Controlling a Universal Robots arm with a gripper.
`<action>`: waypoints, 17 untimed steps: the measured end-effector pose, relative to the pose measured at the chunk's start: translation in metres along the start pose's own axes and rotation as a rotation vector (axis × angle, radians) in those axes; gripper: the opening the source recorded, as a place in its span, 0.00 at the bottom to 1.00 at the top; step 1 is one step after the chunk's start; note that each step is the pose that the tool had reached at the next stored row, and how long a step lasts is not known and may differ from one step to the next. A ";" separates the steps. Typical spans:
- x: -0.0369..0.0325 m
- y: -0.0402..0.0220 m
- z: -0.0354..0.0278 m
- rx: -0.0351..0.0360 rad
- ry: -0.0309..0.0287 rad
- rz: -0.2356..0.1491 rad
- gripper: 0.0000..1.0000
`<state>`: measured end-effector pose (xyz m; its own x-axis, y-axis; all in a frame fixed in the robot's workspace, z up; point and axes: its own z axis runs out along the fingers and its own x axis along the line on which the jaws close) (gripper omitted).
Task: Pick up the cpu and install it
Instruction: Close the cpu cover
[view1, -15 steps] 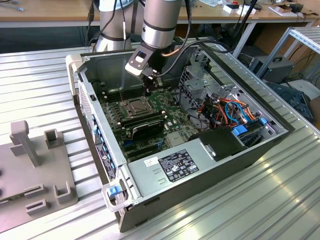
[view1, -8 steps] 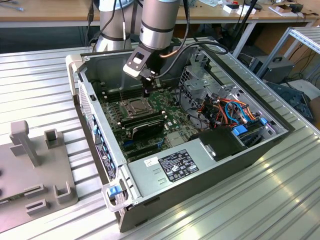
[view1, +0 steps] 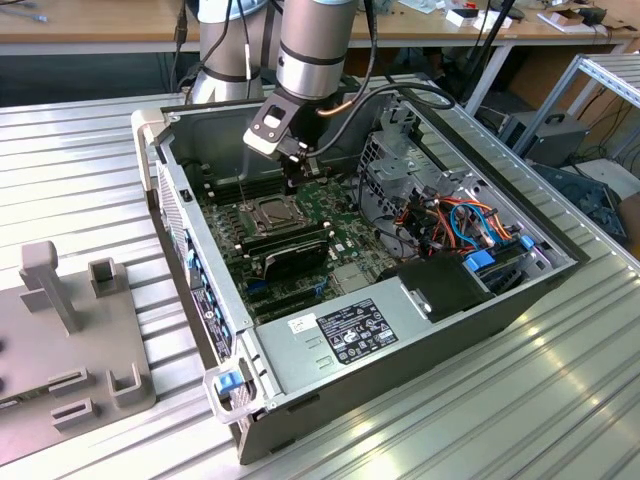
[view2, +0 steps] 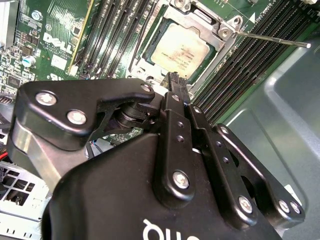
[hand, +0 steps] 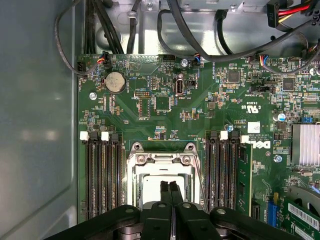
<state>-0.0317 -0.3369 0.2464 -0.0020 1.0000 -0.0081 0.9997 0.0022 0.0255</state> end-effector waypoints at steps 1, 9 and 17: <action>0.0000 0.0000 0.0000 0.0000 0.0000 0.000 0.11; 0.0000 -0.0041 0.0029 0.0000 -0.0009 0.000 0.11; 0.0001 -0.0202 0.0065 0.0000 -0.0010 0.000 0.11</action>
<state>-0.0517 -0.3370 0.2394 -0.0020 1.0000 -0.0091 0.9997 0.0022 0.0255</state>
